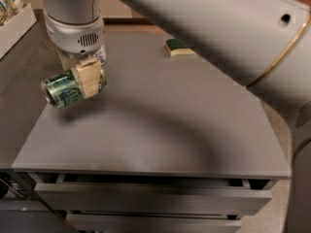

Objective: Pick green can

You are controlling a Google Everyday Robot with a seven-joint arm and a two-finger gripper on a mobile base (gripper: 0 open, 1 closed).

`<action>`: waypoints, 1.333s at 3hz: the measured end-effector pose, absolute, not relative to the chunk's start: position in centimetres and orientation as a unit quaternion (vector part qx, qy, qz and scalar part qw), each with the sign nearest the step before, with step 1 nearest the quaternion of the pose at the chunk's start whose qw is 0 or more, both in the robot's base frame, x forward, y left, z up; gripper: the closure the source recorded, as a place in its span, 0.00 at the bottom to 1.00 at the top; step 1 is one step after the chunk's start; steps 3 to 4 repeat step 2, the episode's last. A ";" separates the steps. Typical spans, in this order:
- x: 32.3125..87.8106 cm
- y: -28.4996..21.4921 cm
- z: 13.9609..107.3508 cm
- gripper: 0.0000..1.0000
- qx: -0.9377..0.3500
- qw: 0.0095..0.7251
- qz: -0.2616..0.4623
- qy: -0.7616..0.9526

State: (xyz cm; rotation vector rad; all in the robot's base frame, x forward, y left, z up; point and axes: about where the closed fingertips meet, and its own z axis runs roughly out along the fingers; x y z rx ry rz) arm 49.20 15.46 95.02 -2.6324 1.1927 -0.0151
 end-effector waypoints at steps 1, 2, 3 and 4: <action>50.9 15.6 99.2 1.00 -0.900 0.174 -0.013 0.400; 50.9 15.7 99.2 1.00 -0.900 0.175 -0.013 0.400; 50.9 15.7 99.2 1.00 -0.900 0.175 -0.013 0.400; 50.9 15.7 99.2 1.00 -0.900 0.175 -0.013 0.400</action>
Offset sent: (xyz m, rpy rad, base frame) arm 0.0253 -0.0189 0.0518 0.0694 -0.0428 0.0064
